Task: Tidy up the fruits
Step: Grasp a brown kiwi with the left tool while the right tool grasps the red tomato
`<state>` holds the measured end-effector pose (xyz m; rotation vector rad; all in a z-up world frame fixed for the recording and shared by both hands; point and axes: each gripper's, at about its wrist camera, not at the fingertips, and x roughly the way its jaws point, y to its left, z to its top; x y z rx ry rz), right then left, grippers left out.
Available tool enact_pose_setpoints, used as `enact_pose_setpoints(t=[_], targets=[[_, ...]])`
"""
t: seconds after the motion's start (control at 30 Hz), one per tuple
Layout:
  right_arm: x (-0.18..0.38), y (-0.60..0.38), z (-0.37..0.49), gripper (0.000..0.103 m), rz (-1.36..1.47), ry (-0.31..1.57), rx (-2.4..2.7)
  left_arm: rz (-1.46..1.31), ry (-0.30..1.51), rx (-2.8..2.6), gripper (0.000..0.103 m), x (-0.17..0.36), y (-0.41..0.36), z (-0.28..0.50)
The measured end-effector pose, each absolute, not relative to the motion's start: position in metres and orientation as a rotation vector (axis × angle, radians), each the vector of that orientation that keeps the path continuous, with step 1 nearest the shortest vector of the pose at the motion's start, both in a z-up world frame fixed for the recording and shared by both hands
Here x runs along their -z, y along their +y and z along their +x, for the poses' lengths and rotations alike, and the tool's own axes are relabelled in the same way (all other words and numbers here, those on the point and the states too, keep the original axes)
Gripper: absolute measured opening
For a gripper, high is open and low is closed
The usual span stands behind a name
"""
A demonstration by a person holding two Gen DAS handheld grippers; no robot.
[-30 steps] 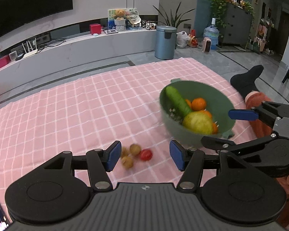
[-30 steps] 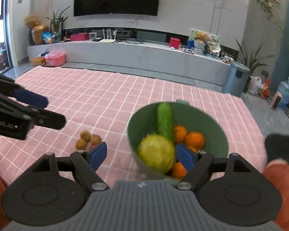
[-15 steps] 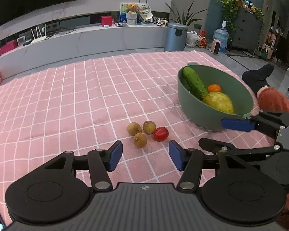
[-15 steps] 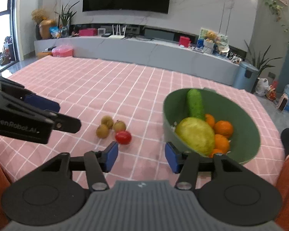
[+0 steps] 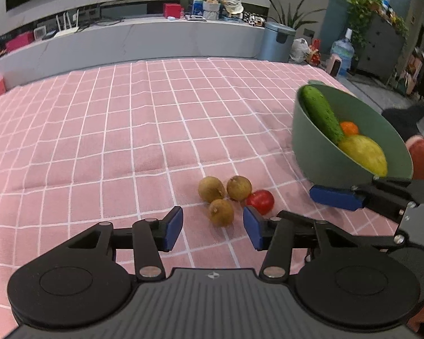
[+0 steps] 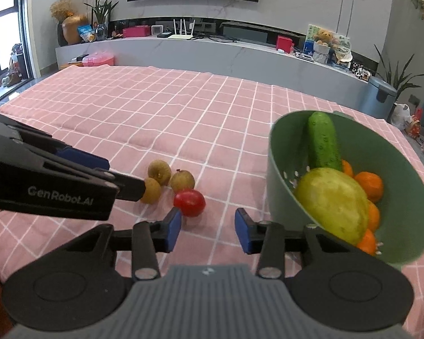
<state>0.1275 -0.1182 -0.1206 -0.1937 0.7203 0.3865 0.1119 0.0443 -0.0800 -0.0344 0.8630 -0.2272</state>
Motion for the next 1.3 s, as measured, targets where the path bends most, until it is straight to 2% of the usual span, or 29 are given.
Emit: enact_pose_setpoints(t=[0.6,0.73,0.97,1.3], targets=[[0.139,-0.106,0.146,0.035,-0.177,0.714,-0.435,-0.139,0.878,0.255,0.052,0.099,0.057,0.124],[0.142,-0.105,0.145,0.033,-0.182,0.710,-0.454,-0.140,0.880,0.270,0.046,0.100,0.055,0.125],[0.145,-0.101,0.146,0.026,-0.183,0.709,-0.481,-0.157,0.889,0.290,0.028,0.102,0.052,0.126],[0.141,-0.102,0.144,0.023,-0.188,0.709,-0.485,-0.157,0.882,0.274,0.025,0.101,0.052,0.119]])
